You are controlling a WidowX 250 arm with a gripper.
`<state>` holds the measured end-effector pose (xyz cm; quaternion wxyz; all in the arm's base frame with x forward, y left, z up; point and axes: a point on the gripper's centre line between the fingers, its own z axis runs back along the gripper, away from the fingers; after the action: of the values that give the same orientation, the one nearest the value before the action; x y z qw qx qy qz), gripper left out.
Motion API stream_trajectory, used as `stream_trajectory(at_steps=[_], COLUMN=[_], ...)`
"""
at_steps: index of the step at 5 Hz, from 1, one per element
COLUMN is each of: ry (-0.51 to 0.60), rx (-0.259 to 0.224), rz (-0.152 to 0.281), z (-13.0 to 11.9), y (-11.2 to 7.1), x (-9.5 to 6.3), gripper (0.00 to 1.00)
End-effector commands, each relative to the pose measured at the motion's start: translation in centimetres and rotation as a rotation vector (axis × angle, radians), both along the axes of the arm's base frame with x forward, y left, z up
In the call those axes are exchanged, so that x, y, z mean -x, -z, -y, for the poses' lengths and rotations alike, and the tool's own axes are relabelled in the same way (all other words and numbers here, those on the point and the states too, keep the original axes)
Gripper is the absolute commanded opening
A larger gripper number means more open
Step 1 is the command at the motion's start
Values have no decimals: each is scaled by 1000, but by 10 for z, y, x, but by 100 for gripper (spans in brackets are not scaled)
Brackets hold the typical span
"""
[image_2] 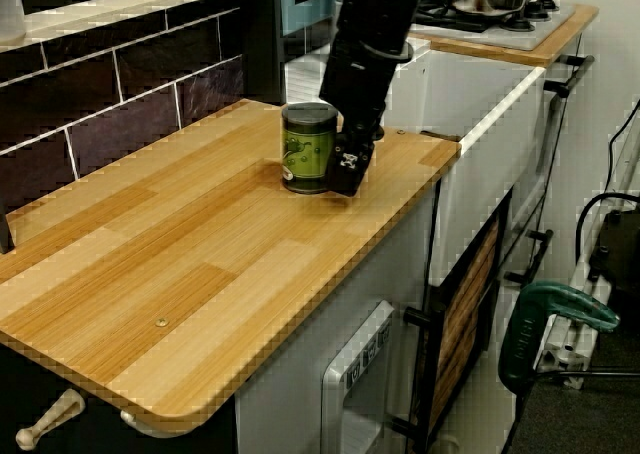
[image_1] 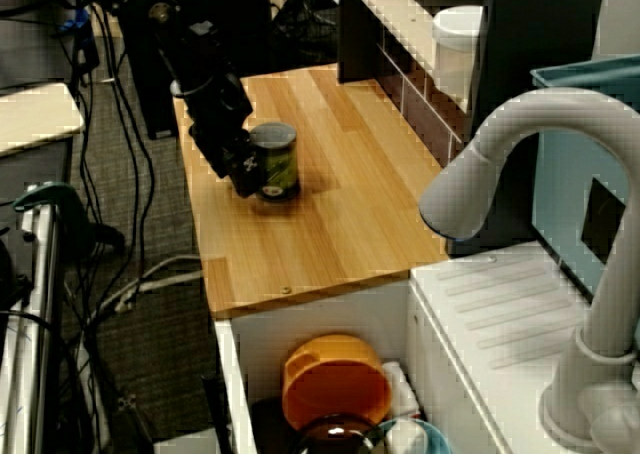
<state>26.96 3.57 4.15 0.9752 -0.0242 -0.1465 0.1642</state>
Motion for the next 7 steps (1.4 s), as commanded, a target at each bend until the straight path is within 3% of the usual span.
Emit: stream_trajectory(at_steps=[1, 2, 3, 4, 5, 6, 7], ry=[-49, -52, -15, 75, 265, 389, 477], rx=[24, 20, -1, -2, 17, -32, 35], rz=[10, 7, -10, -12, -60, -54, -74], z=[-13, -18, -25, -23, -12, -1, 3], y=[-24, -26, -28, -33, -34, -34, -34], x=[-31, -29, -15, 3, 17, 33, 35], gripper=[100, 100, 100, 100, 100, 100, 100])
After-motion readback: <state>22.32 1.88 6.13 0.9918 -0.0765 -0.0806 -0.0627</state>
